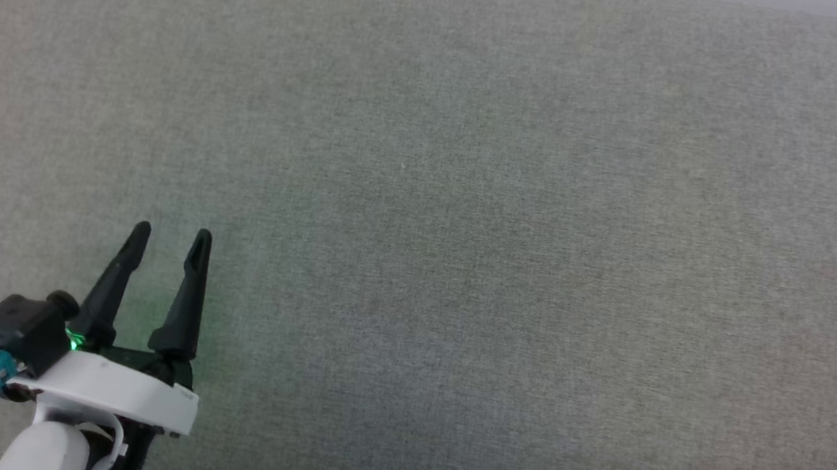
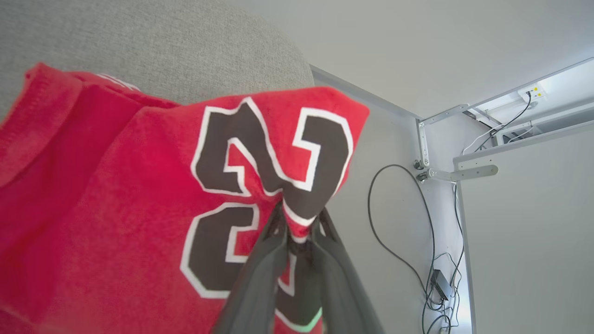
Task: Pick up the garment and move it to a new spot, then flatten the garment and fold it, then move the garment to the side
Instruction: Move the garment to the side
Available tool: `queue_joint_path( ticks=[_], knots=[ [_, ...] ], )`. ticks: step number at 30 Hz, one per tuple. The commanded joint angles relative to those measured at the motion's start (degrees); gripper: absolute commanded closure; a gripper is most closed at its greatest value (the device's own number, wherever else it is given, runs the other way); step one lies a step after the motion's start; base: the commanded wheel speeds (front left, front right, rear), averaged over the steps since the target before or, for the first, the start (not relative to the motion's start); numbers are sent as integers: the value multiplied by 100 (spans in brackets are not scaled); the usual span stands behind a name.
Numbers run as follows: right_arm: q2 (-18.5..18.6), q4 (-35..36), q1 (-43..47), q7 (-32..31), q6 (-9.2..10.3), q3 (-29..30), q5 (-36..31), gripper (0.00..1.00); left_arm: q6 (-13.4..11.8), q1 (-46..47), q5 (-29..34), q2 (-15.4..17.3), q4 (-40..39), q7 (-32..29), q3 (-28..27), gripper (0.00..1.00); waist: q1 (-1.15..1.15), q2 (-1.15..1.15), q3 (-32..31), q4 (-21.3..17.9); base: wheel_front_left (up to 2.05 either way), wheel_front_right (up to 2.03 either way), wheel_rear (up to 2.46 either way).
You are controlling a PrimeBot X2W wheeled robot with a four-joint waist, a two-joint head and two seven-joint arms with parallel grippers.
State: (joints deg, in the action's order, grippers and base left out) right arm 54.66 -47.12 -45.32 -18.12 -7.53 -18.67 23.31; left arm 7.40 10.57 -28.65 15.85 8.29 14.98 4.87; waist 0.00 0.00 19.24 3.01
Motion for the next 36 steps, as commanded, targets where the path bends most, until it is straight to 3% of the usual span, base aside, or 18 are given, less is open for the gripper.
queue_joint_path(
  ticks=[1, 2, 3, 16, 36],
  knots=[
    [-115, -58, -100, 22, 9, 64, -104, 51, 11, -4, 30, 30, -3, 19, -31, 0, 0, 0, -62, -59, 0, 0, 0],
    [-158, -91, -109, 1, 9, 98, -128, 13, 11, -13, 34, 34, -3, 19, -31, 0, 0, 0, -90, -78, 0, 0, 0],
    [-212, -106, -114, -12, 9, 103, -166, 2, 11, -28, 40, 38, 4, 19, -32, 0, 0, 0, -123, -98, 0, 0, 0],
    [-666, 207, 37, 314, 9, 123, -170, 0, 11, -259, 54, -13, 136, 19, -51, 0, 0, 0, -754, -257, 0, 0, 0],
    [-2152, 2006, 2023, 1468, 9, 883, -35, 0, 11, -1045, 50, 41, 176, 19, -427, 0, 0, 0, -2027, -35, 0, 0, 0]
  ],
)
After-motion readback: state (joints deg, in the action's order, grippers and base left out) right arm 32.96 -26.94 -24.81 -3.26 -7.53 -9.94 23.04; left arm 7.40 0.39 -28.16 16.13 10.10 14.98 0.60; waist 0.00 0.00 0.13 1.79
